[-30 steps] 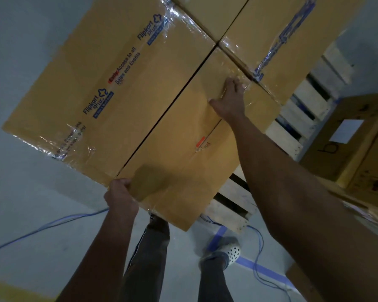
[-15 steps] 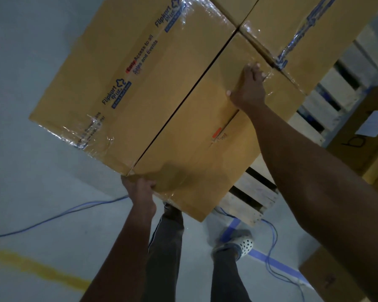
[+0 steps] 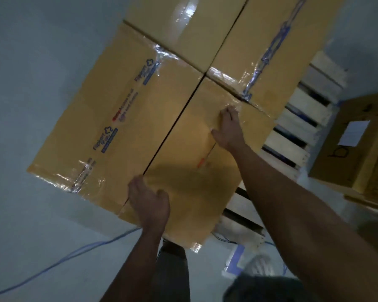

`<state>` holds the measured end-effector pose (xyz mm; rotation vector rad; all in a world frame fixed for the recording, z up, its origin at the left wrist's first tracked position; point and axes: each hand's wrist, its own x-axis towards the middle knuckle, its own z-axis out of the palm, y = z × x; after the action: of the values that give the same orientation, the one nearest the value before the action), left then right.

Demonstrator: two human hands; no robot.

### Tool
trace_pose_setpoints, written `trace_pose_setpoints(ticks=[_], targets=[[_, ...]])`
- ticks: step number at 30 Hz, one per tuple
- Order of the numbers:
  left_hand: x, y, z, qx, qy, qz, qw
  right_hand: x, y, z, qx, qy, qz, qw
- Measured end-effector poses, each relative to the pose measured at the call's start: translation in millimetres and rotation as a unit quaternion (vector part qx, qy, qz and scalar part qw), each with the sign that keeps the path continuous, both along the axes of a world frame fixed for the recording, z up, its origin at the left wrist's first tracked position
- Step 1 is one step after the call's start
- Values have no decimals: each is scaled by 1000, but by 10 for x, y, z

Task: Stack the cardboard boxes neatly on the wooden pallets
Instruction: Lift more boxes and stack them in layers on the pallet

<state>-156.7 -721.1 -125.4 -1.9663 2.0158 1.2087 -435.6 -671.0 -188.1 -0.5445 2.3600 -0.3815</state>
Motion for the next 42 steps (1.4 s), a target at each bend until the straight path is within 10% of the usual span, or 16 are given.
trace_pose_setpoints(ticks=[13, 23, 42], targets=[[-2671, -4, -289, -63, -24, -493, 867, -1074, 866, 139, 64, 44, -188, 979], [-3513, -101, -581, -101, -150, -597, 782, -1290, 1045, -64, -1, -75, -226, 971], [-3603, -156, -430, -65, -216, -628, 745, -1265, 1006, 140, 101, -132, -201, 965]])
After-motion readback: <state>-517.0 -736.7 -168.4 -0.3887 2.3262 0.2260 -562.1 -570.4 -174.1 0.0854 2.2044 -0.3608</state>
